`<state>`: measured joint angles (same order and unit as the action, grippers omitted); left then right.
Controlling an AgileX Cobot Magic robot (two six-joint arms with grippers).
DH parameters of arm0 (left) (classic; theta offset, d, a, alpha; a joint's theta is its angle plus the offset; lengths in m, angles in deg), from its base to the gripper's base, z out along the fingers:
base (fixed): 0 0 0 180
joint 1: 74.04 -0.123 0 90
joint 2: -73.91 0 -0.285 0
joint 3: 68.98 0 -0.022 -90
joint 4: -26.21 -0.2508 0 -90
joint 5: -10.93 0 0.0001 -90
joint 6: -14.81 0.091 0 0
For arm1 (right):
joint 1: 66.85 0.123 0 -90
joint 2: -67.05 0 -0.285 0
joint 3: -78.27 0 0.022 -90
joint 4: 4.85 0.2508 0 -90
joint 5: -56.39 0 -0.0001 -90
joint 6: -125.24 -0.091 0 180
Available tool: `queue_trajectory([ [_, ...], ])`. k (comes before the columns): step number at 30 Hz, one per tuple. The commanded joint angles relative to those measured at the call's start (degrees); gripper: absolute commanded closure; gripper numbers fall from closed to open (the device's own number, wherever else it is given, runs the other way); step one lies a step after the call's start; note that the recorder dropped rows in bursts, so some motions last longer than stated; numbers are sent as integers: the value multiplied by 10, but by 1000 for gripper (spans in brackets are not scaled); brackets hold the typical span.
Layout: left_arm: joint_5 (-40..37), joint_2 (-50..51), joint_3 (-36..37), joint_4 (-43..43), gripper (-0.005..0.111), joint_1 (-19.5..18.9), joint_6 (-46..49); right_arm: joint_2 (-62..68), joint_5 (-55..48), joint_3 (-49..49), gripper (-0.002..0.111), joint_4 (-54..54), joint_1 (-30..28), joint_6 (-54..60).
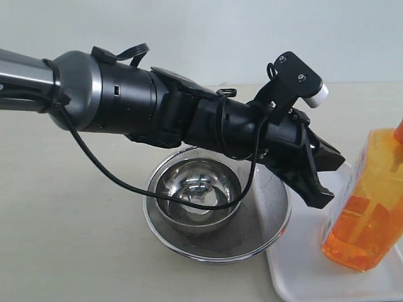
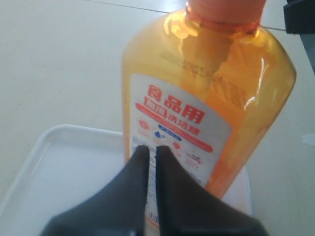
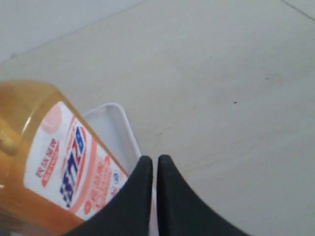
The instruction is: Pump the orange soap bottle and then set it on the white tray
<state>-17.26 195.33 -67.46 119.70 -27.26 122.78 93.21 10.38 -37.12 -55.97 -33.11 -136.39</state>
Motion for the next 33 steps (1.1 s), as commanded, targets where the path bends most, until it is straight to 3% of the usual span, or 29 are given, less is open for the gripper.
queue_trajectory([
  [1, -26, -6, -3, -4, 102, -2, -4, 9, 75, 38, 108, -26, 1, -88],
  [10, -48, -5, -3, -6, 102, -2, -4, 30, 91, 53, 108, -140, 1, -194],
  [20, -49, -5, -3, -6, 102, -2, -4, 40, 147, 49, 108, -155, 1, -184],
  [27, -46, -5, -3, -6, 102, -2, -4, 143, 104, 16, 108, -207, 1, -189],
  [33, -48, -3, -3, -6, 102, -2, -4, 231, 120, 4, 108, -303, 1, -283],
])
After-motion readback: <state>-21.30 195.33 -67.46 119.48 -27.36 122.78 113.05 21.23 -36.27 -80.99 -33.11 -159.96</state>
